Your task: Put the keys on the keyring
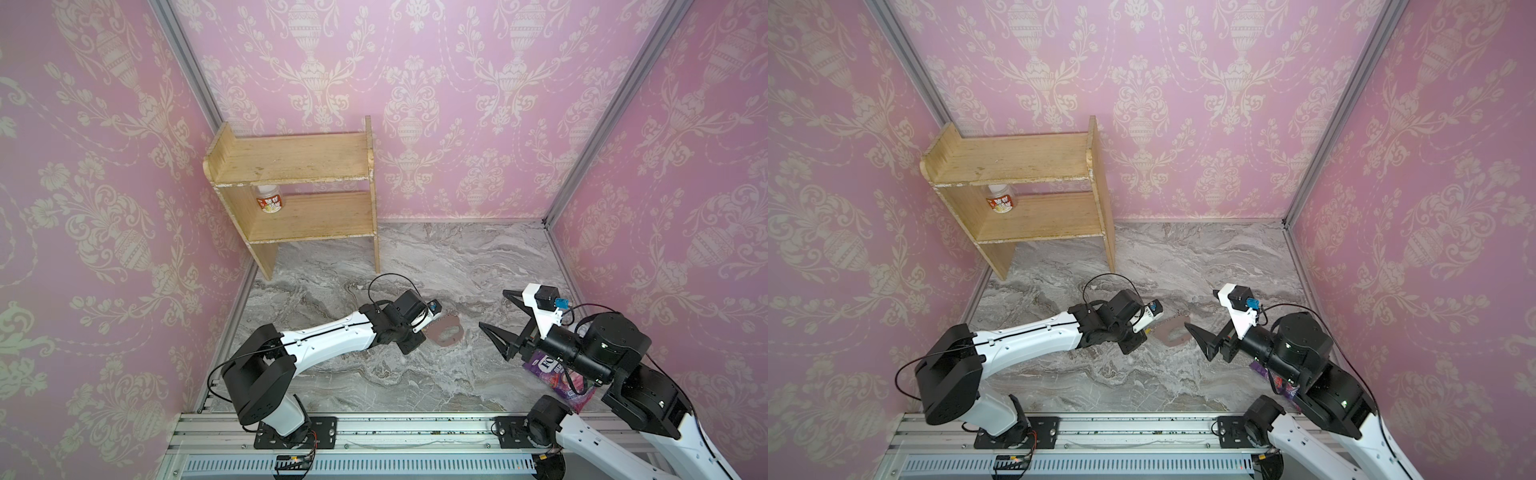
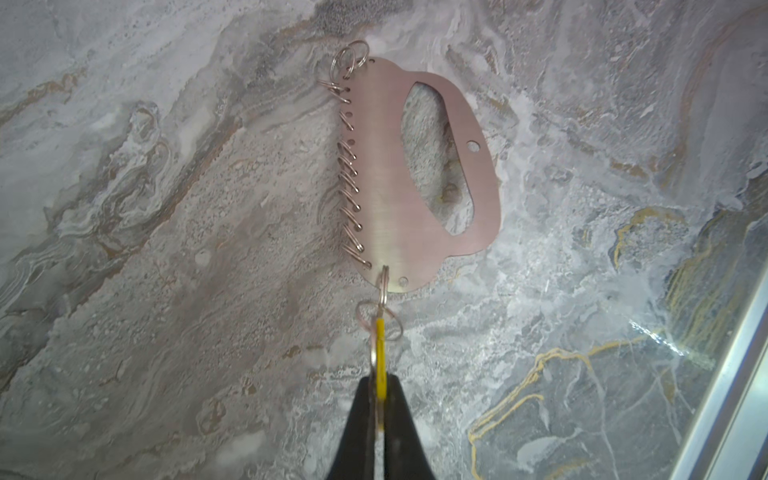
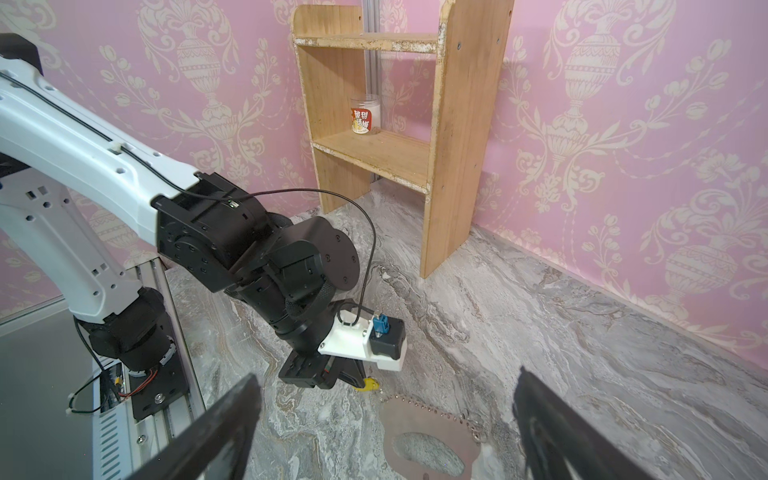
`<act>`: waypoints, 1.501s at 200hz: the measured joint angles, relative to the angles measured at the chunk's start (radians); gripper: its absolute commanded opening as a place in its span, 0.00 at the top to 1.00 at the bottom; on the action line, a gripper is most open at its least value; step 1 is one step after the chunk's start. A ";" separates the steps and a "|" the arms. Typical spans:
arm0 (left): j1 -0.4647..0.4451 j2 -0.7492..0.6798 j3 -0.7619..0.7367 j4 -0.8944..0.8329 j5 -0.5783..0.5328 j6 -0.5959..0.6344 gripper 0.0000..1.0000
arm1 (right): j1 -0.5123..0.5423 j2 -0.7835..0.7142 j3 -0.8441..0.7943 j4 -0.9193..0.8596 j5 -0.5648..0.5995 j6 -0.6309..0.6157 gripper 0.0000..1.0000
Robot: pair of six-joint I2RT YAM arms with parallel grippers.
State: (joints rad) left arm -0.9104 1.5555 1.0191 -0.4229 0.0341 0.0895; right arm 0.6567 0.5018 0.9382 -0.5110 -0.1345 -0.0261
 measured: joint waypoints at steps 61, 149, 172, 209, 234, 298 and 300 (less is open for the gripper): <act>0.001 0.019 -0.014 -0.117 -0.129 -0.029 1.00 | -0.001 0.024 0.000 0.000 -0.011 0.000 0.04; 0.006 0.018 -0.077 -0.211 -0.190 -0.081 0.63 | -0.001 0.047 0.002 -0.003 -0.015 0.000 0.04; 0.011 0.000 -0.093 -0.232 -0.198 -0.110 0.51 | -0.001 0.053 0.006 -0.005 -0.015 0.000 0.04; 0.024 -0.072 -0.093 -0.255 -0.219 -0.158 0.35 | -0.001 0.058 0.023 -0.015 -0.011 -0.001 0.03; 0.041 -0.161 -0.093 -0.252 -0.236 -0.205 0.17 | -0.001 0.060 0.024 -0.019 0.001 0.000 0.02; 0.185 -0.473 -0.174 -0.061 -0.314 -0.260 0.01 | -0.070 0.172 0.003 0.001 0.057 0.020 0.00; 0.190 -0.477 -0.176 -0.052 -0.318 -0.259 0.00 | -0.076 0.178 0.001 0.003 0.058 0.022 0.00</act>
State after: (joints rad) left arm -0.7204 1.0782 0.8433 -0.4751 -0.2836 -0.1696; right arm 0.5804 0.6796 0.9390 -0.5083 -0.0765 -0.0040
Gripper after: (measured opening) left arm 0.994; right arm 0.995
